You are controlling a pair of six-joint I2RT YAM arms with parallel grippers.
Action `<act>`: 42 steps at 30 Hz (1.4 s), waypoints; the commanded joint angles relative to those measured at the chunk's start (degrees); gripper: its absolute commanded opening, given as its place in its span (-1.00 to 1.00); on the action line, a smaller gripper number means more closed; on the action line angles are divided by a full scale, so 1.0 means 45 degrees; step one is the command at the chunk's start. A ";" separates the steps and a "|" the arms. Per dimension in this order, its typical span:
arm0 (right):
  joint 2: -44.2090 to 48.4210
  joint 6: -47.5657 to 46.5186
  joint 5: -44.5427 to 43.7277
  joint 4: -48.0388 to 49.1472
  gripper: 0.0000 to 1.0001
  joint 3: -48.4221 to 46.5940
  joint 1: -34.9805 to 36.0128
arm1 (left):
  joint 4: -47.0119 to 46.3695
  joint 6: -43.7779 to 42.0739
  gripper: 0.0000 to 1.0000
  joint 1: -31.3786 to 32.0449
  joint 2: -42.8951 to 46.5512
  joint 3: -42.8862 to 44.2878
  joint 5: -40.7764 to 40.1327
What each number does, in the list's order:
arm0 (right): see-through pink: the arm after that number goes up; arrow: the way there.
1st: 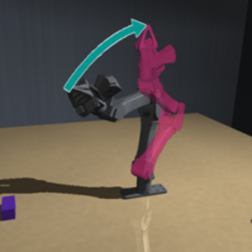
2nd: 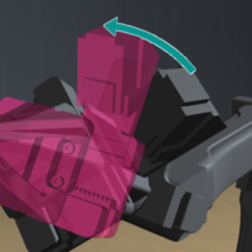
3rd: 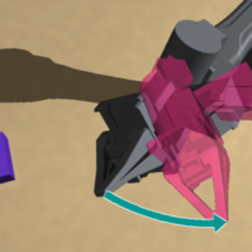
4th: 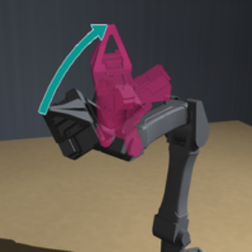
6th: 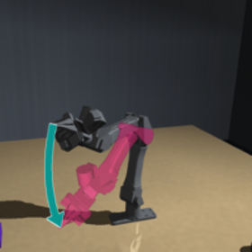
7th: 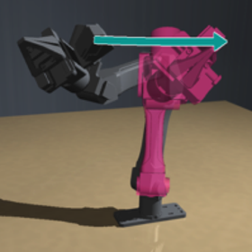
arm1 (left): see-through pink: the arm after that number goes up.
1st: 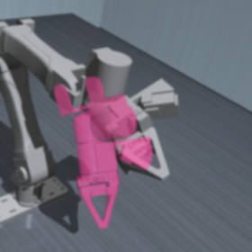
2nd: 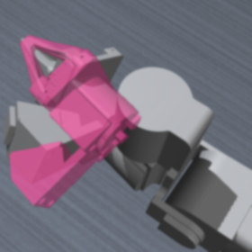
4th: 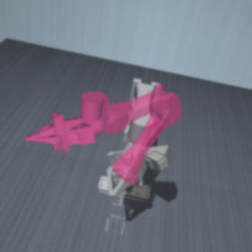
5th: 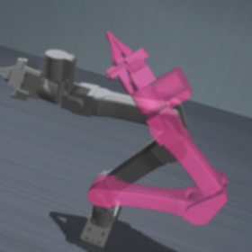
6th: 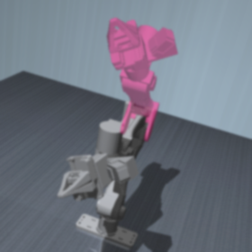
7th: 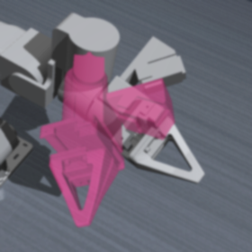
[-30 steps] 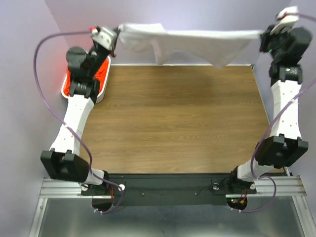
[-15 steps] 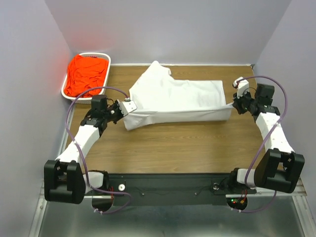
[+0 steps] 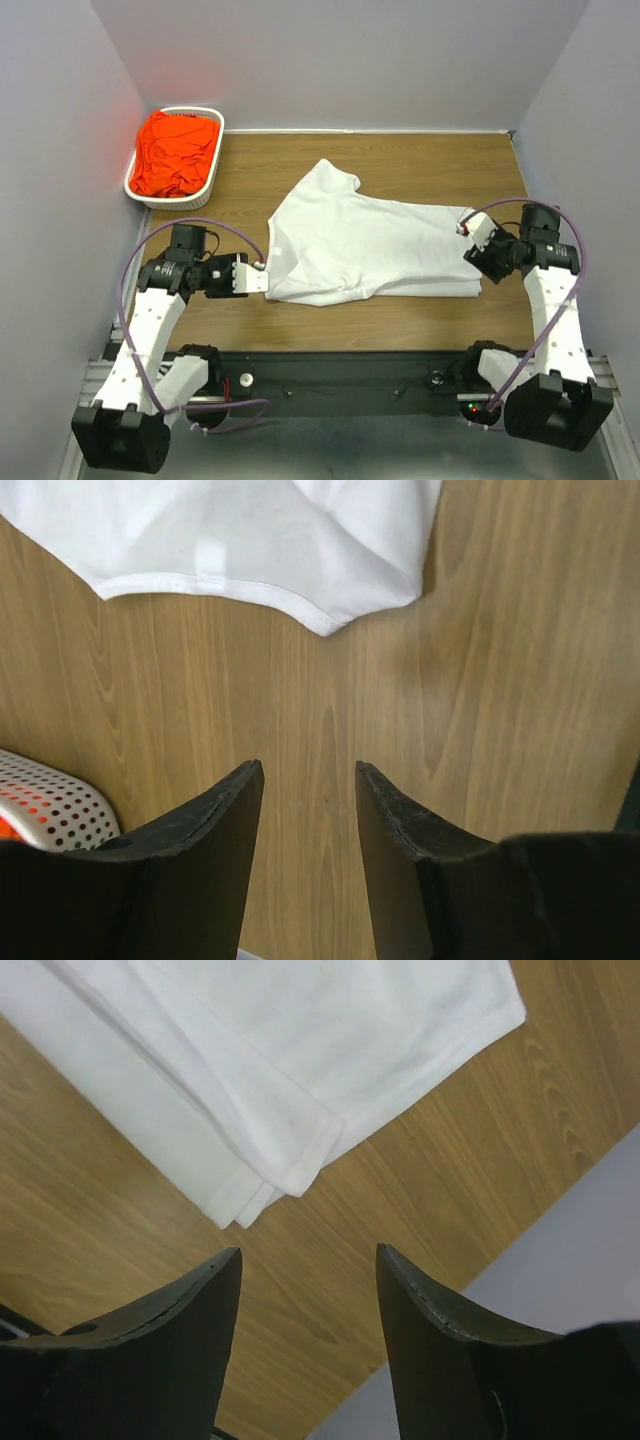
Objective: Fold and stack the t-shirts
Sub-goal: Flatten the tshirt out
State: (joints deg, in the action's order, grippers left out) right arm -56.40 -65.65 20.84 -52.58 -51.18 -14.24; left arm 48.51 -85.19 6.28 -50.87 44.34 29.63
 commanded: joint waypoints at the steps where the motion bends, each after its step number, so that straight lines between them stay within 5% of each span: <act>1: -0.0274 -0.0533 0.0388 -0.1617 0.23 -0.1321 -0.0039 | 0.1142 -0.0102 0.05 -0.0049 0.0446 0.0947 0.0739; 4: -0.2590 0.1316 0.0563 -0.1306 0.12 -0.2335 -0.0039 | -0.0674 0.2045 0.10 -0.0029 -0.0644 0.1336 0.1811; 7: -0.4588 0.3250 0.0896 -0.0876 0.07 -0.3643 -0.0039 | -0.2352 0.4021 0.38 0.0746 -0.2674 0.2291 0.2772; 8: -0.5755 0.3743 0.1012 -0.0778 0.05 -0.3995 -0.0039 | -0.2923 0.5942 0.44 0.1100 -0.3221 0.2547 0.2656; 15: -0.8945 0.7028 0.1405 0.1524 -0.14 -0.5989 0.0039 | -0.7340 1.0369 0.38 0.2587 -0.7632 0.4188 0.0764; 26: -1.2754 0.8064 -0.0294 0.3343 -0.37 -0.6926 0.0332 | -0.7538 1.2093 0.10 0.2608 -1.2853 0.7509 -0.1114; 36: -1.5589 0.9079 -0.0785 0.3559 -0.39 -1.1006 0.0566 | -0.6504 1.2798 -0.09 0.1203 -1.6114 1.1687 -0.1954; 38: -1.5553 0.9353 -0.0531 0.3500 -0.35 -1.1593 0.0567 | -0.6193 1.2798 -0.09 0.1007 -1.6195 1.2660 -0.1877; 42: -1.4150 0.8848 0.0035 0.3150 0.05 -1.1424 0.0567 | -0.5566 1.2349 0.09 0.0948 -1.5321 1.3253 -0.1234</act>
State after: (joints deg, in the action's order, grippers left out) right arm -126.72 -25.45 18.63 -38.17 -101.62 -11.97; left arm 20.21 -28.69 10.35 -125.49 99.83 21.58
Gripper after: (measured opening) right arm 0.445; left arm 0.512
